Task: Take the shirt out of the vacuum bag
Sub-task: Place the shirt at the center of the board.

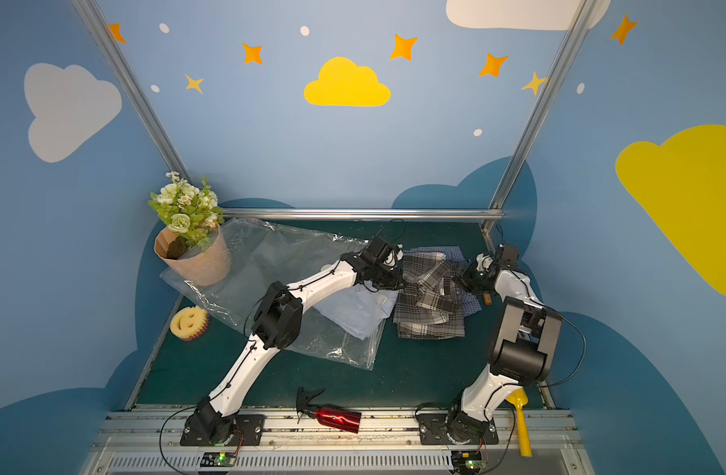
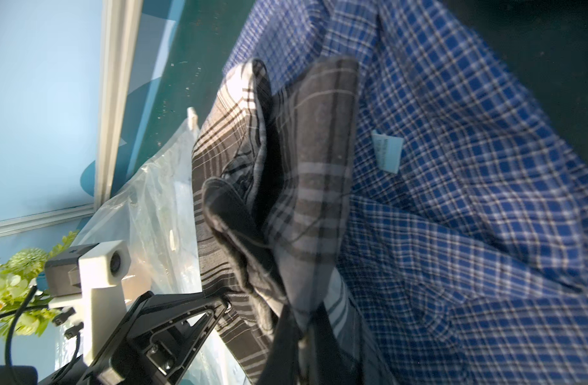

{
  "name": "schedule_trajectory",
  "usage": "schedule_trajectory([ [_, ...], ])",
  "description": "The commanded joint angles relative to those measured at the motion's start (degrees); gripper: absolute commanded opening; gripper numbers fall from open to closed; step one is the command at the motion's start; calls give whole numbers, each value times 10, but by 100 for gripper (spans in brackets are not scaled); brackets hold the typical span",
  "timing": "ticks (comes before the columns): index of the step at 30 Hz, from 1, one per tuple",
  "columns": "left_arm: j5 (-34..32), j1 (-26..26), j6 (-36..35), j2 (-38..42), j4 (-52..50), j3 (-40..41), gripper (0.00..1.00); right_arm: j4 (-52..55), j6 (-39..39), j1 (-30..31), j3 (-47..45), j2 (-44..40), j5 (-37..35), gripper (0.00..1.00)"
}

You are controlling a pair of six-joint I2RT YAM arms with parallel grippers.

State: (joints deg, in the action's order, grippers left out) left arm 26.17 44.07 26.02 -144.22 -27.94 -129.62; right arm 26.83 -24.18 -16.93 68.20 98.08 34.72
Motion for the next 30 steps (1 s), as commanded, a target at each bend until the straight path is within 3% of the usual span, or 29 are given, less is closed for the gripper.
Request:
schedule_trajectory([
  [1, 2, 7, -14, 35, -16, -38, 10, 8, -4, 4, 21, -36, 22, 0],
  [5, 7, 9, -17, 24, -22, -78, 10, 18, -8, 2, 40, -41, 21, 0],
  [12, 21, 12, 3, -58, -54, -216, 11, 26, -23, -7, 94, -26, 29, 0],
  [30, -1, 3, 70, -154, 9, -272, 14, 38, -8, -31, 206, 115, 48, 0],
])
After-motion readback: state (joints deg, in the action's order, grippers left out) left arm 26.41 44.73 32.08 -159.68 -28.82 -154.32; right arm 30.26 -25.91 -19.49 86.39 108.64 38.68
